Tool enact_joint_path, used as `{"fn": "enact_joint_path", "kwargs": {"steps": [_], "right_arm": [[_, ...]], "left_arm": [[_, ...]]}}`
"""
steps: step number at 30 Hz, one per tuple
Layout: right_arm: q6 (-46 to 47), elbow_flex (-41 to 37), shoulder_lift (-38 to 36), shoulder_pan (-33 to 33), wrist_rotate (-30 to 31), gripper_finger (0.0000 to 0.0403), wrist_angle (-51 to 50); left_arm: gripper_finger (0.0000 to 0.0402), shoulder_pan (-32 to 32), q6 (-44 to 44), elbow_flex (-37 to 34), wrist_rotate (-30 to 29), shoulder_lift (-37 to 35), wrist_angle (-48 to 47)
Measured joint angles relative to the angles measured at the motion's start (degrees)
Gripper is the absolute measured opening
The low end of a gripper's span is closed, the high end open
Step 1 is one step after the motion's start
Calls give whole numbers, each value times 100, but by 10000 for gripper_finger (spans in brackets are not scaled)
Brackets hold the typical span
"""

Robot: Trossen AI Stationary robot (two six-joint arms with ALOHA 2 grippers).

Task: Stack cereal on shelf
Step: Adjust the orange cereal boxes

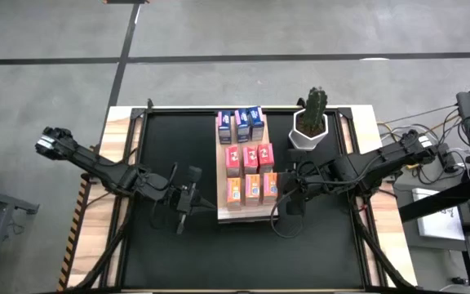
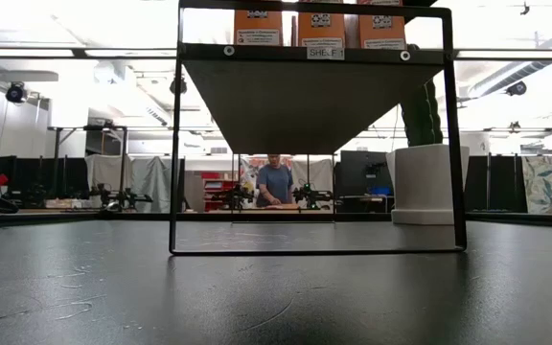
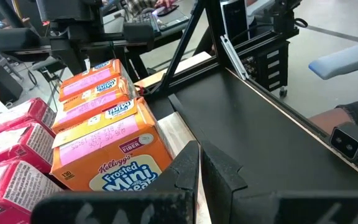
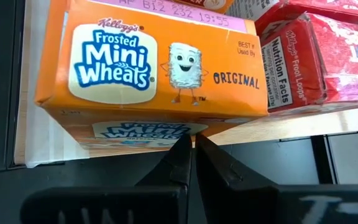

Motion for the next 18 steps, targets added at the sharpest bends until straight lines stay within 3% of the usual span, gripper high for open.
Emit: {"fn": "enact_joint_path", "kwargs": {"steps": [18], "right_arm": [[-249,-2,-13,0,115,12,-71]], "left_arm": [[0,0,2,0,-3,2,-3]]}}
